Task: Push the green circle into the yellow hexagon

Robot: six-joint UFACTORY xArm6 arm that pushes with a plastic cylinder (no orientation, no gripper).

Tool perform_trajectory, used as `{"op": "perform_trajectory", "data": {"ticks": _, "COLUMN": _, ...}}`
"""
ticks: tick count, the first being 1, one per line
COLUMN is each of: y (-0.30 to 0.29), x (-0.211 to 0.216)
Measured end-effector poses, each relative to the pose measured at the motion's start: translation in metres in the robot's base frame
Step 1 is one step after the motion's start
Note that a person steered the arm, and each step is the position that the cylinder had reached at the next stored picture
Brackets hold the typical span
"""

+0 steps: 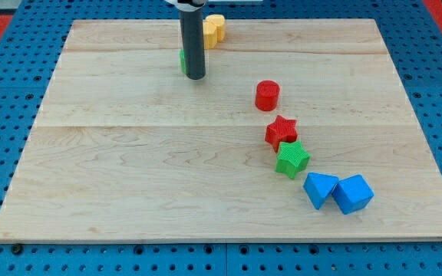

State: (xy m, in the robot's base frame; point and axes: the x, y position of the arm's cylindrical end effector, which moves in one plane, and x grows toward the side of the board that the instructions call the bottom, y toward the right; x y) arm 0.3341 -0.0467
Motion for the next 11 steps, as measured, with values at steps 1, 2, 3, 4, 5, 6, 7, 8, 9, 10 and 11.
{"op": "perform_trajectory", "data": {"ticks": 1, "y": 0.010, "x": 0.000}}
{"op": "perform_trajectory", "data": {"ticks": 2, "y": 0.003, "x": 0.001}}
{"op": "perform_trajectory", "data": {"ticks": 3, "y": -0.034, "x": 0.010}}
{"op": "perform_trajectory", "data": {"ticks": 4, "y": -0.051, "x": 0.010}}
{"op": "perform_trajectory", "data": {"ticks": 5, "y": -0.034, "x": 0.004}}
{"op": "perform_trajectory", "data": {"ticks": 6, "y": 0.005, "x": -0.025}}
{"op": "perform_trajectory", "data": {"ticks": 7, "y": 0.010, "x": -0.045}}
{"op": "perform_trajectory", "data": {"ticks": 8, "y": 0.013, "x": -0.046}}
{"op": "perform_trajectory", "data": {"ticks": 9, "y": 0.033, "x": -0.051}}
{"op": "perform_trajectory", "data": {"ticks": 10, "y": 0.049, "x": -0.052}}
{"op": "perform_trajectory", "data": {"ticks": 11, "y": 0.063, "x": -0.058}}
